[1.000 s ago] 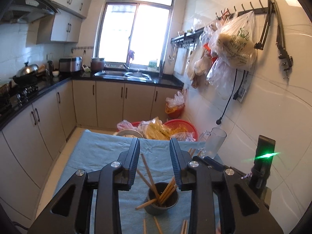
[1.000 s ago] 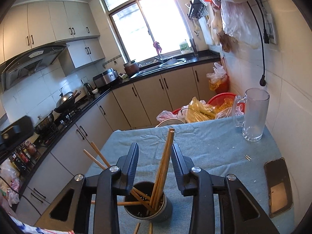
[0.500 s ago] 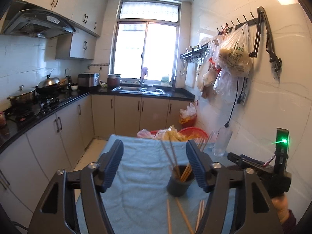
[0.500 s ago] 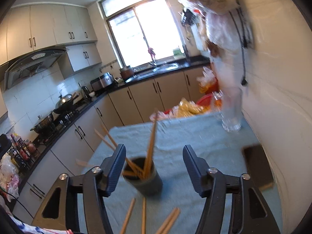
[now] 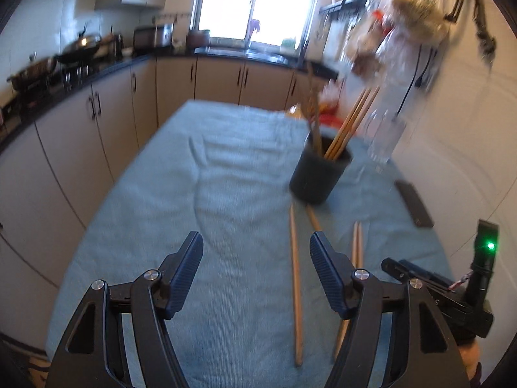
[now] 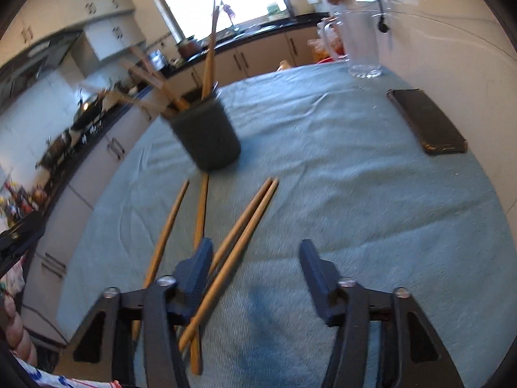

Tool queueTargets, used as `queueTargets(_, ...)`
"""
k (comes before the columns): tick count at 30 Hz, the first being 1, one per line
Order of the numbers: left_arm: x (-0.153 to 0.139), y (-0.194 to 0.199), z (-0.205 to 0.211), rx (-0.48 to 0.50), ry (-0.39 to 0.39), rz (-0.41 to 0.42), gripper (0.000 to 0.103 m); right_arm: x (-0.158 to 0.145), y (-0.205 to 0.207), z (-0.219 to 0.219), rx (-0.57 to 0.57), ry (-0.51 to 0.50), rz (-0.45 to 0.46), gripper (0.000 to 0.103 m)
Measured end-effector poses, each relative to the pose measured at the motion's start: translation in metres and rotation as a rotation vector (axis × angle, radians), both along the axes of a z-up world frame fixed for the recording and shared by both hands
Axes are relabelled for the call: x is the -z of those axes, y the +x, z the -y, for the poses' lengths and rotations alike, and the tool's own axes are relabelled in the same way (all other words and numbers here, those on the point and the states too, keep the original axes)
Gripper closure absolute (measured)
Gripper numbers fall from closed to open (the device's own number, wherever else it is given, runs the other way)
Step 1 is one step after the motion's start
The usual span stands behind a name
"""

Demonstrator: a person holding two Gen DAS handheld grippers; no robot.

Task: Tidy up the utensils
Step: 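Move the left gripper to another chopstick and close it while the right gripper grasps one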

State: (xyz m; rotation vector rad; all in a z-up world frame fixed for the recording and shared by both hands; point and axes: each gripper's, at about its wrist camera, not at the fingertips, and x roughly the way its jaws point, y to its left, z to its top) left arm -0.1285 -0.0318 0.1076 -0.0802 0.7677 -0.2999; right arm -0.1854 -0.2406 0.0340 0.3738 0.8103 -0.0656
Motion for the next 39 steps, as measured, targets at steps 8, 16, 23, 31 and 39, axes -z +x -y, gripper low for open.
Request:
queueTargets(8, 0.031, 0.007, 0.006, -0.007, -0.002, -0.087, 0.036, 0.023, 0.021, -0.028, -0.057, -0.110, -0.082, 0.064)
queueTargets(16, 0.041, 0.024, 0.018, 0.027, 0.022, -0.133, 0.036, 0.029, 0.041, -0.035, -0.049, -0.205, -0.139, 0.081)
queueTargets(23, 0.054, 0.039, 0.040, 0.088, 0.053, -0.189, 0.044, 0.027, 0.043, -0.004, 0.028, -0.207, -0.169, 0.082)
queueTargets(31, 0.072, 0.066, 0.074, 0.132, 0.127, -0.238, 0.066, 0.027, 0.030, 0.026, 0.074, -0.155, -0.140, 0.083)
queueTargets(39, 0.087, 0.085, 0.104, 0.144, 0.188, -0.281, 0.072, 0.028, 0.026, 0.036, 0.020, -0.100, -0.107, 0.083)
